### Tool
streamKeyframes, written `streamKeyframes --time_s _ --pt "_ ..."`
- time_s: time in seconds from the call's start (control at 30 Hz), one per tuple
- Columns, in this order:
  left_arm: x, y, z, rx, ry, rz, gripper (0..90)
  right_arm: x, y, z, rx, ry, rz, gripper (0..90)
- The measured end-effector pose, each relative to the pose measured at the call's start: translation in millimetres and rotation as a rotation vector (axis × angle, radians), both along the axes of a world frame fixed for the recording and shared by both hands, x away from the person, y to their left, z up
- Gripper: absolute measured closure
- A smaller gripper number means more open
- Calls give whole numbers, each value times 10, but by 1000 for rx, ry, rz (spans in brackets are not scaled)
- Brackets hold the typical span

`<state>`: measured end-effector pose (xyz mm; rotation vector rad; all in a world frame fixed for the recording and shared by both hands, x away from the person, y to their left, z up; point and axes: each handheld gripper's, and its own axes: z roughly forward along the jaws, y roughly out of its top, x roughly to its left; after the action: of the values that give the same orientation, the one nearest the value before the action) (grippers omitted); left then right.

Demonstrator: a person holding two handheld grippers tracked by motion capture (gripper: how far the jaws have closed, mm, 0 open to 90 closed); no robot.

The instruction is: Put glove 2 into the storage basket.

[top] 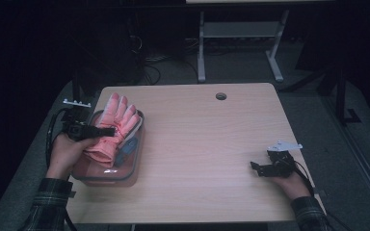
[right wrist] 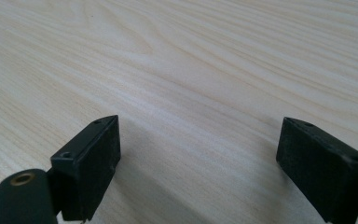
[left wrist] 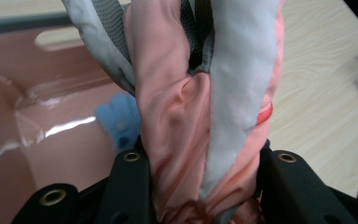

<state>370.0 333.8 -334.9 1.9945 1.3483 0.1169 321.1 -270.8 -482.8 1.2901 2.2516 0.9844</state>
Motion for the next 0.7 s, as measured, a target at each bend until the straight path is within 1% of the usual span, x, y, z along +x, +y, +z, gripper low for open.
streamKeyframes --time_s 0.03,0.07,0.17,0.23,0.3,0.33,0.37,0.53,0.57,0.63,0.7 --pt "5 17 -30 -2 8 7 634 0 0 0 0 0 0 133" --pt "17 37 -78 3 17 15 633 0 0 0 0 0 0 133" --pt "40 57 -157 15 31 30 632 0 0 0 0 0 0 133" --pt "65 66 -236 23 49 44 631 0 0 0 0 0 0 133" --pt "97 62 -325 26 71 42 628 0 0 0 0 0 -1 132" --pt "113 52 -377 28 89 37 627 0 0 0 0 0 -1 133" --pt "127 38 -426 22 103 33 624 1 1 0 0 -1 0 133" --pt "172 13 -528 16 120 42 616 2 1 0 0 0 0 133" --pt "180 3 -543 23 125 42 614 2 1 0 0 0 0 133" --pt "195 -34 -584 51 133 35 606 2 1 0 0 0 -1 133" --pt "213 -45 -637 64 142 42 602 2 1 0 0 0 0 133"
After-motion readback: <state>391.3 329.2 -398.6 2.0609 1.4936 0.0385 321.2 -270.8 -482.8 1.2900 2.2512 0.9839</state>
